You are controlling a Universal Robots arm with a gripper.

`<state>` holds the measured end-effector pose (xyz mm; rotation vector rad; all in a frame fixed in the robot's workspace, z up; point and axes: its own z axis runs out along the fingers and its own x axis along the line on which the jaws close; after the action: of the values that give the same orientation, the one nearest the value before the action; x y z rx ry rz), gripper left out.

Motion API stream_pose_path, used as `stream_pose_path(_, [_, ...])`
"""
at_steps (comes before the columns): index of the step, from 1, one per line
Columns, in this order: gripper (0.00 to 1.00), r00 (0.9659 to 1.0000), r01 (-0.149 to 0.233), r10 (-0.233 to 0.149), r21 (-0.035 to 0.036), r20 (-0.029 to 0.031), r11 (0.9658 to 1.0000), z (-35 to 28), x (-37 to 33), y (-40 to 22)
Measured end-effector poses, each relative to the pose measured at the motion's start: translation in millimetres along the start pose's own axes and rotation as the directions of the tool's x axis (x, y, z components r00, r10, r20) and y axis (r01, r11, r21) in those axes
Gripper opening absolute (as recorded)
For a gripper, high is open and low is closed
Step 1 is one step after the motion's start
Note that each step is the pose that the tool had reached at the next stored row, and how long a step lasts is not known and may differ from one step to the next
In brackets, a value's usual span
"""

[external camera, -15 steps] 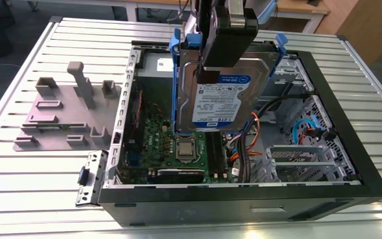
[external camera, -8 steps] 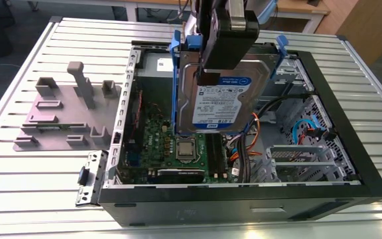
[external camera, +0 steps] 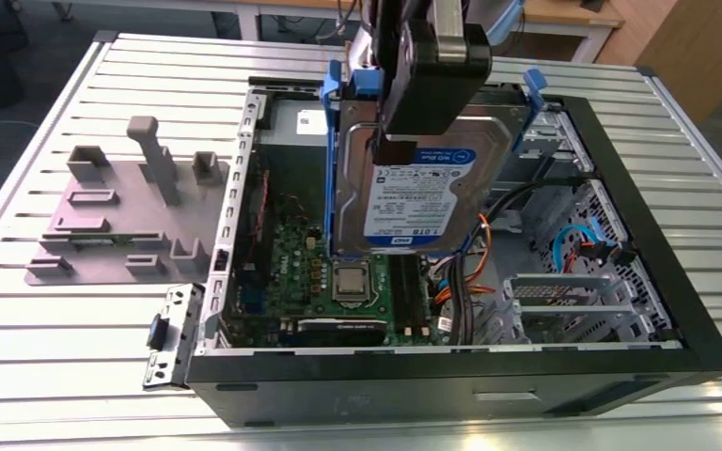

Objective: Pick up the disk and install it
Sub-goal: 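Pick up the disk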

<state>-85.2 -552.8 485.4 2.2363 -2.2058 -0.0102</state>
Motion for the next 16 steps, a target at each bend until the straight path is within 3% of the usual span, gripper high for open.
stream_pose_path(16, [0.36, 1.0, 0.0, 0.0, 0.0001, 0.0, 1.0, 0.2, 7.4, -0.2])
